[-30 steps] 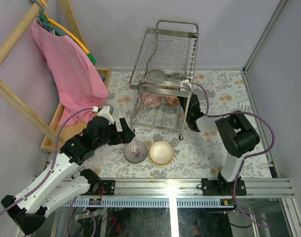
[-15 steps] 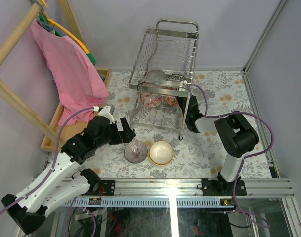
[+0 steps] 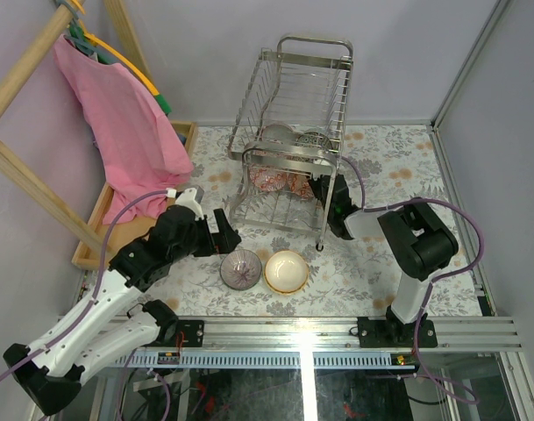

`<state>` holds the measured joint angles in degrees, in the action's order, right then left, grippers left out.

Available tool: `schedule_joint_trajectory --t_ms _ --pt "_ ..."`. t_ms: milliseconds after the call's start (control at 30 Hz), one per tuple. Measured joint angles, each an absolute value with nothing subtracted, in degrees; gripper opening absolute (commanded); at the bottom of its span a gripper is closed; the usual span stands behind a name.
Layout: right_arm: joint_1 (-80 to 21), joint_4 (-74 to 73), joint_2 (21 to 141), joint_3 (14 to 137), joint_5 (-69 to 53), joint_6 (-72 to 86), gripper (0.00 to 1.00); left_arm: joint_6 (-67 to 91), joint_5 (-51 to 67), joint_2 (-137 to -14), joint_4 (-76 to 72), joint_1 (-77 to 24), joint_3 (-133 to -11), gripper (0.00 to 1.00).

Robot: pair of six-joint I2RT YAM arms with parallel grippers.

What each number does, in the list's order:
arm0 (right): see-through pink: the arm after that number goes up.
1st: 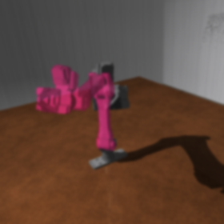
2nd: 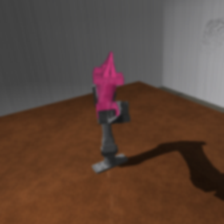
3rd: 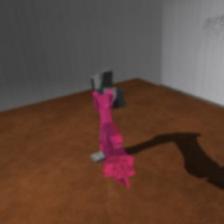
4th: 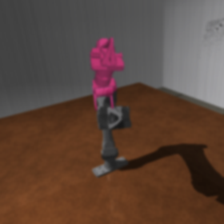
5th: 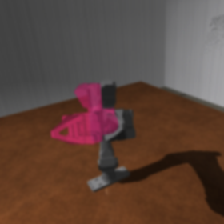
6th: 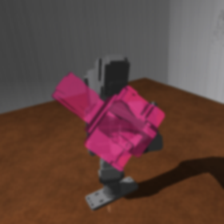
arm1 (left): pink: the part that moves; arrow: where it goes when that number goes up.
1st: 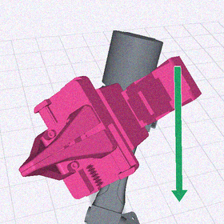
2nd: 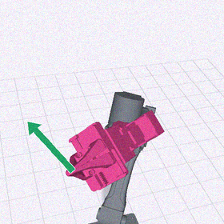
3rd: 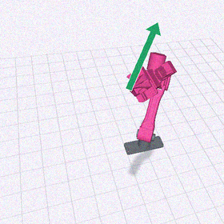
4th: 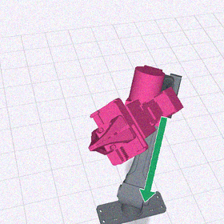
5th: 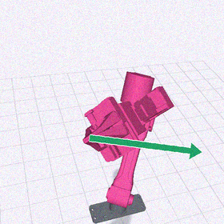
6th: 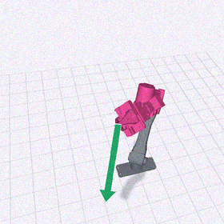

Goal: Load the bowls into the dish rack
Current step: Place the bowl in the dish rack.

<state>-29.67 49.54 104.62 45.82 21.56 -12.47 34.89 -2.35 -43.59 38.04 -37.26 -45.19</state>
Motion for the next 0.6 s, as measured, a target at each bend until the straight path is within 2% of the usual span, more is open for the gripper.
schedule_joint_trajectory --t_ms 100,200,400,600 --pt "-29.7 48.7 104.6 45.5 21.6 -12.2 0.74 34.9 -2.3 -44.1 38.0 -37.3 -45.2 1.0" --pt "-29.7 48.1 104.3 44.8 21.9 -11.5 0.82 34.9 -2.3 -44.7 37.9 -37.3 -45.2 1.0" --pt "-29.9 44.0 100.9 44.2 22.5 -8.5 0.89 34.9 -2.4 -45.9 37.7 -37.3 -45.4 1.0" --pt "-30.2 40.4 96.2 44.6 22.8 -2.1 0.9 34.9 -2.5 -47.2 37.1 -37.3 -46.7 1.0"
